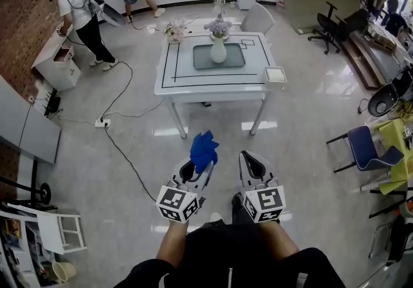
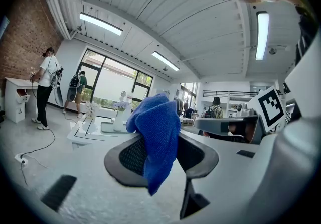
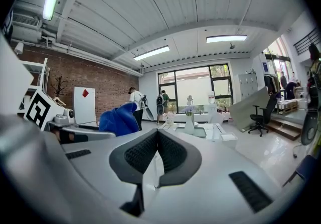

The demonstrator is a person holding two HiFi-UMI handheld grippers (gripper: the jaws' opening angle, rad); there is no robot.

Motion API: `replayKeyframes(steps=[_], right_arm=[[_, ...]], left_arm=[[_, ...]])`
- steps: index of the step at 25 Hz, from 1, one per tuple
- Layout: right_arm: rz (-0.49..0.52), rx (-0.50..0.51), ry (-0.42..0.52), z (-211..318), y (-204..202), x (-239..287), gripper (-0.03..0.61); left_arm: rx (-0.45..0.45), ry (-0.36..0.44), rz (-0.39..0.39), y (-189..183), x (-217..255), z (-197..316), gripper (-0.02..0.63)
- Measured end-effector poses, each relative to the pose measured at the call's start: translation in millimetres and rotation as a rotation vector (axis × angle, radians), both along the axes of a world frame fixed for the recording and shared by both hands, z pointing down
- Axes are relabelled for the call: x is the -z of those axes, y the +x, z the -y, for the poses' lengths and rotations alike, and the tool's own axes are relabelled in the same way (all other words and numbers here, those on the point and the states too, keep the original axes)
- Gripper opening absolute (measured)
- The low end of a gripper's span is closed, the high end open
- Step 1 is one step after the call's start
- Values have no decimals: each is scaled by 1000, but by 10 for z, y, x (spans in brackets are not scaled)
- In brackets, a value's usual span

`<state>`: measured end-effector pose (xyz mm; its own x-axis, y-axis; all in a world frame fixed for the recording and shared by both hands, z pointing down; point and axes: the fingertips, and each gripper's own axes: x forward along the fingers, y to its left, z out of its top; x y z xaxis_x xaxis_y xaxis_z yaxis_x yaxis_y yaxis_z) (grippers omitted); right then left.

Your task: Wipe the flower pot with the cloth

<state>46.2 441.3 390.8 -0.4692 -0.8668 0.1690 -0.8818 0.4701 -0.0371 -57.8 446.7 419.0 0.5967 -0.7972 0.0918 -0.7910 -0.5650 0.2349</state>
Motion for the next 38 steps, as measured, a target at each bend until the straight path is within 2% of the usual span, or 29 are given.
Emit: replayKeyframes(steps=[8,16,27,38], right_arm=[[7,-5,-46,330,35,-150,8],[34,11,-97,946,44,-364,8],[62,58,-104,2258,163,-177,8],[71,86,-118,3419,540,-209,8]], left_arm=[[-14,-42,-1,65,-144,344,156],[-19,-78,20,155,-289,935,156],[12,-98,46,293,-135,2177,156],[24,-104,51,703,-174,3366,156]])
